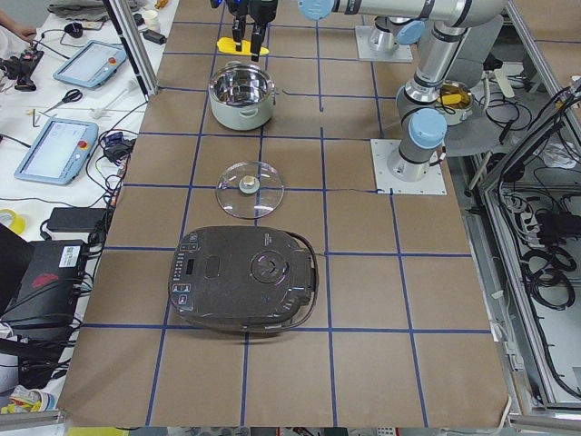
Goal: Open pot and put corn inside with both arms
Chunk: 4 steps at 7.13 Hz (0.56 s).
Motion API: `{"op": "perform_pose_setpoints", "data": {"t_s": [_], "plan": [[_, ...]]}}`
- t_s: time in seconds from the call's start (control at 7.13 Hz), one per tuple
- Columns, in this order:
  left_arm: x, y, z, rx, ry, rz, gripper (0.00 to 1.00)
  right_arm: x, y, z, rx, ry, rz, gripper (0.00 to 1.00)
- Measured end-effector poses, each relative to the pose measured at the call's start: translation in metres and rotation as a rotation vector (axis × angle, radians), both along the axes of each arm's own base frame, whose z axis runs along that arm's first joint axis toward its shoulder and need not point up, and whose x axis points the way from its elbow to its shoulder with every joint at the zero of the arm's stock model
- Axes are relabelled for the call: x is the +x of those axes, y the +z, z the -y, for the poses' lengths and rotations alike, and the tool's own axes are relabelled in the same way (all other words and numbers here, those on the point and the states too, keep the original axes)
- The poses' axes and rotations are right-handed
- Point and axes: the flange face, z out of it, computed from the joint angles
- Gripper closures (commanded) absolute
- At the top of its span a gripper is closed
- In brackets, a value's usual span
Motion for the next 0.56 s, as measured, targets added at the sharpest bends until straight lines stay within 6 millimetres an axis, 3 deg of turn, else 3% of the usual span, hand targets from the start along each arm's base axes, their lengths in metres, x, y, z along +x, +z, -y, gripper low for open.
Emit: {"op": "perform_pose_setpoints", "data": {"t_s": [0.28, 0.42, 0.56], "plan": [[0.0, -0.002, -0.001, 0.002, 0.0, 0.0, 0.0, 0.033, -0.033, 0.003, 0.005, 0.04, 0.081, 0.83], [-0.001, -0.002, -0.001, 0.0, -0.001, -0.001, 0.0, 0.039, -0.044, 0.003, 0.013, 0.048, 0.095, 0.52], [-0.001, -0.001, 0.0, -0.004, -0.004, 0.0, 0.0, 0.042, -0.052, 0.004, 0.022, 0.052, 0.101, 0.07]]}}
